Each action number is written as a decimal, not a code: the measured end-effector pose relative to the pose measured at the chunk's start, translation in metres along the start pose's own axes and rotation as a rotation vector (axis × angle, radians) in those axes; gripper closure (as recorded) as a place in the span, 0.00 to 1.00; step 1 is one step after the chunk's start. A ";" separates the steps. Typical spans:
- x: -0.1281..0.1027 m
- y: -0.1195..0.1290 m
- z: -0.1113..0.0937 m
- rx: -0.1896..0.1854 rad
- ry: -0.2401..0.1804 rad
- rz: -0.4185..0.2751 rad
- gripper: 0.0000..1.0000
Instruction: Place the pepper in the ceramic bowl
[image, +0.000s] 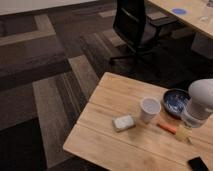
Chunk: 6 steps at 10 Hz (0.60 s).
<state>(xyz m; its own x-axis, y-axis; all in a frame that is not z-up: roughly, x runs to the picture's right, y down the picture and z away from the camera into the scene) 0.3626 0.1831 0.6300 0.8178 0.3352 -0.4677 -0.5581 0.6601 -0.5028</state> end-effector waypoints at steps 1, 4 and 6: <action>0.007 0.000 0.000 0.013 0.054 -0.058 0.35; 0.007 0.000 0.000 0.013 0.055 -0.058 0.35; 0.007 0.000 0.000 0.013 0.056 -0.057 0.35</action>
<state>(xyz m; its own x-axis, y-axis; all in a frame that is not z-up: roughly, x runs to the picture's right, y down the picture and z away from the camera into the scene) 0.3690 0.1854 0.6270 0.8390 0.2592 -0.4784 -0.5086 0.6862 -0.5201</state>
